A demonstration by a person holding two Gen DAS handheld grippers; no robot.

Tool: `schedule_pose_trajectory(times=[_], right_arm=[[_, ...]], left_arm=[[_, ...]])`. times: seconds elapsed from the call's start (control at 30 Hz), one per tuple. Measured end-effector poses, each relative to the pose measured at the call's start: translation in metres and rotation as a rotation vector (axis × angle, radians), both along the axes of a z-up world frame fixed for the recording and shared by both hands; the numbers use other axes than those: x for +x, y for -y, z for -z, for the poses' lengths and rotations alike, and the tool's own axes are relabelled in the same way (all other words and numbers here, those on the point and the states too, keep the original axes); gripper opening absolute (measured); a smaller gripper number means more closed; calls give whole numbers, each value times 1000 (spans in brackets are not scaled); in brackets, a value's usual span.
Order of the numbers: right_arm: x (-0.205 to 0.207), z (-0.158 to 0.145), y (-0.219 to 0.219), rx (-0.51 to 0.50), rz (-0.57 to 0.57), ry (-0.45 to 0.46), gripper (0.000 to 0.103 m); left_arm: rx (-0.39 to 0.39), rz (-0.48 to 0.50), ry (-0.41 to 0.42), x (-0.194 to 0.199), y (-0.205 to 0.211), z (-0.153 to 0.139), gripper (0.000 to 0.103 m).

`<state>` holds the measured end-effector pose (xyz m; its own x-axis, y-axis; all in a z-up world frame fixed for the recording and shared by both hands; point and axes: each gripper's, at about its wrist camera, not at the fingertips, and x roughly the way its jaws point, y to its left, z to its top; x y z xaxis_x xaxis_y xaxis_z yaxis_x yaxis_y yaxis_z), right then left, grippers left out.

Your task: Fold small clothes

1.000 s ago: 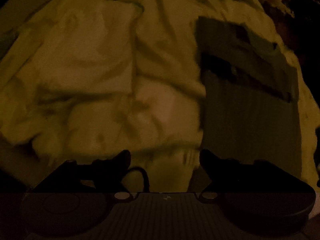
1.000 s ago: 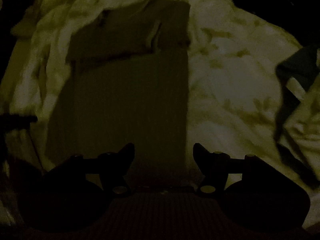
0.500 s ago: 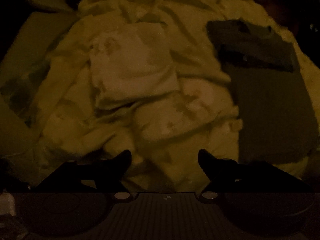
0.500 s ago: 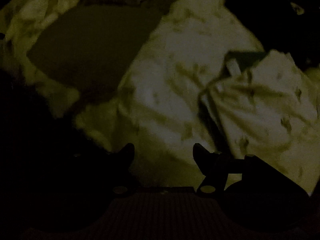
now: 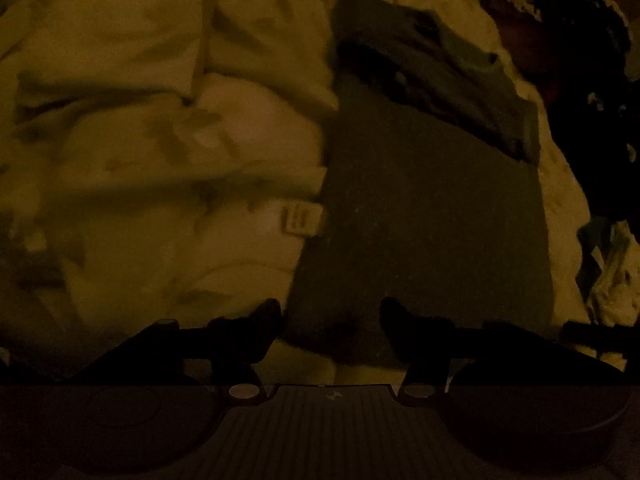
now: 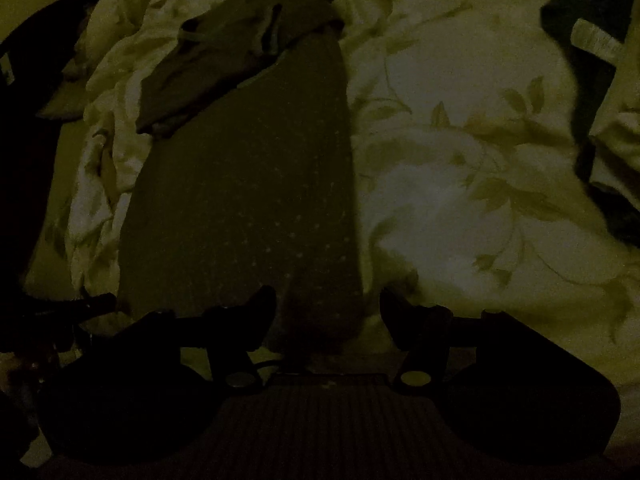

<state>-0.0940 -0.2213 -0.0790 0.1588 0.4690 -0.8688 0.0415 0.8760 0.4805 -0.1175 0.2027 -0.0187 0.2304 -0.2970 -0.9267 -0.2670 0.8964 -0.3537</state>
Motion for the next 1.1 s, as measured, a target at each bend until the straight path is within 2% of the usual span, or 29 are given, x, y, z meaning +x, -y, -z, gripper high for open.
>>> schedule_pose_trajectory(times=[0.13,0.27,0.4,0.57,0.67,0.73,0.8,0.83,0.87,0.9,0.93,1.0,1.1], right_arm=[[5,12,2,-4,-4,-21,63],[8,24,0,24,18,-44,64],[2,31,-6,44,17,-50,65],[-5,42,-15,59,5,-62,64],[-5,47,-19,90,16,-84,56],[-6,45,-19,100,9,-85,42],[-7,41,-15,108,15,-80,19],[-7,39,-13,119,26,-84,16],[-8,38,-10,124,34,-84,15],[-9,34,-9,125,40,-80,13],[-9,32,-8,125,41,-78,13],[-10,27,-7,122,44,-79,12],[-10,19,-8,113,46,-77,10]], left_arm=[[5,-17,-29,11,7,17,103],[46,5,-40,17,13,25,103],[3,-50,-53,9,2,32,103],[-8,-39,-83,9,0,42,103],[-30,-35,-89,13,6,46,103],[-10,-26,-88,13,10,46,103],[-12,-27,-82,11,11,46,103],[-17,-32,-83,10,10,45,96],[-32,-36,-77,8,8,44,85],[-44,-43,-75,6,6,43,81],[-45,-47,-74,5,5,41,83],[-47,-44,-64,3,4,36,75],[-56,-30,-40,3,4,26,71]])
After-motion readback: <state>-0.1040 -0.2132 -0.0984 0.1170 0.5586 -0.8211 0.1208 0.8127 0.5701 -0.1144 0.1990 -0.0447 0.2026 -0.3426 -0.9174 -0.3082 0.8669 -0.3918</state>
